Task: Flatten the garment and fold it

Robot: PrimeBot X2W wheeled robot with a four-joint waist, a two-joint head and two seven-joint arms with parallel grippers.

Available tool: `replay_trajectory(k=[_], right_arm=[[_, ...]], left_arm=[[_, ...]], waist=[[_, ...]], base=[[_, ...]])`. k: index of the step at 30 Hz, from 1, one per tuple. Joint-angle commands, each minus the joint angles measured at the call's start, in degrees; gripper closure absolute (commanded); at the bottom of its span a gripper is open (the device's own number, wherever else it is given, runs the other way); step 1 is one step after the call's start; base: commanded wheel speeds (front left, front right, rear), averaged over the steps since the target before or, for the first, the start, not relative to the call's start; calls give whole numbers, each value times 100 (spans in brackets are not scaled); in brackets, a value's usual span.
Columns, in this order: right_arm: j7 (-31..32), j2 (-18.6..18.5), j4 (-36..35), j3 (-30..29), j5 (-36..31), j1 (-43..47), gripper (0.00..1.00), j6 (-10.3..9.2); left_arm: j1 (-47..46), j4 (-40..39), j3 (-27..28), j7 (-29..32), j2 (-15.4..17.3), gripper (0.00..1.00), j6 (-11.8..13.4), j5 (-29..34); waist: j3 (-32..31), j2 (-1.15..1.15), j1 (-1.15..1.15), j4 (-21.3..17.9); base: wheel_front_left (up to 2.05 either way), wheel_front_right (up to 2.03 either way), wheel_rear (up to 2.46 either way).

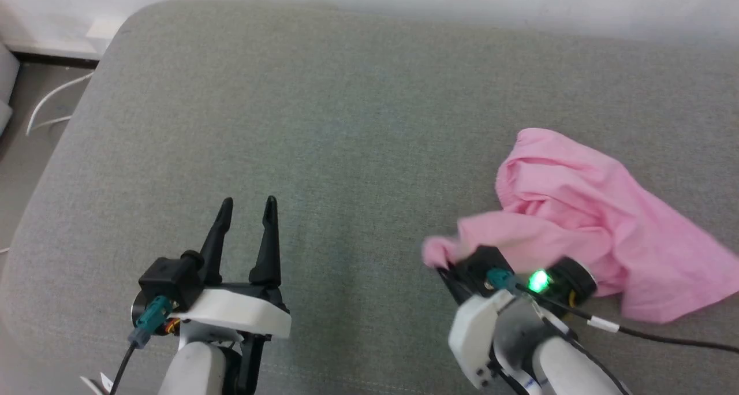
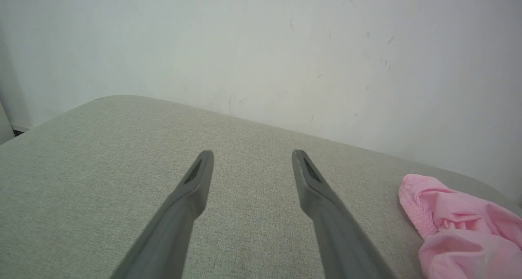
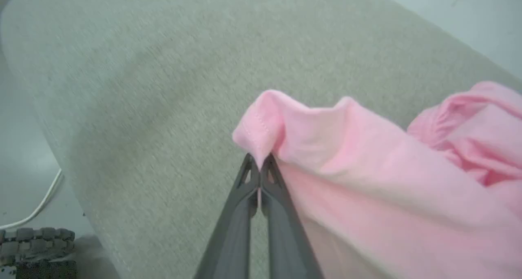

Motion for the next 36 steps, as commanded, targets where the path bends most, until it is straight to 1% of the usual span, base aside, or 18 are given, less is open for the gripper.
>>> replay_trajectory(k=[1,4,7,9,11,14,18,22,26,30,31,32,34,36], right_arm=[[-69,39,-250,106,120,-221,100,-4],[-190,31,-753,332,320,-733,100,-4],[-384,105,-1025,366,567,-1303,100,-4],[-537,163,-1119,332,720,-1681,100,-4],[-623,189,-1160,300,786,-1857,100,-4],[-877,239,-1302,103,931,-2262,100,-4],[-1166,271,-1491,-505,1080,-2333,100,-4],[-1107,265,-1368,-1367,922,-1881,100,-4],[-896,153,-828,-2456,459,-1214,100,-4],[-828,118,37,-3593,-56,-836,100,-4],[-816,122,261,-3827,-179,-785,66,-4],[-823,135,458,-4058,-262,-755,0,-4],[-809,178,727,-4396,-403,-698,0,-4],[-935,216,815,-4553,-479,-676,0,-4]], left_arm=[[-15,12,35,-27,-6,0,13,22],[-14,-3,36,-27,-6,0,9,49],[-33,-9,37,-27,-6,0,2,44],[-43,-11,30,-27,-6,0,-7,37],[-48,-10,23,-27,-6,0,-11,33],[-63,3,-16,-27,-6,0,-13,17],[-57,4,-35,-27,-6,0,6,2],[-32,-1,-15,-27,-6,0,6,4],[-25,-23,15,-27,-6,0,12,18],[-58,-42,9,-27,-6,0,7,43],[-66,-45,-2,-27,-6,0,8,47],[-78,-42,-6,-27,-6,0,6,53],[-97,-30,-5,-27,-6,0,-3,62],[-106,-22,3,-27,-6,0,-9,77]], waist=[[-86,0,0,-84],[-144,0,0,-128],[-165,0,0,-144],[-168,0,0,-138],[-172,0,0,-127],[-182,0,0,-57],[-192,0,0,37],[-203,0,0,91],[-169,0,0,96],[-83,0,0,52],[-68,0,0,43],[-53,0,0,32],[-38,0,0,8],[-29,0,0,-30]], base=[[0,0,0],[0,0,0],[0,0,0],[0,0,0],[0,0,0],[0,0,0],[0,0,0],[0,0,0],[0,0,0],[0,0,0],[0,0,0],[0,0,0],[0,0,0],[0,0,0]])
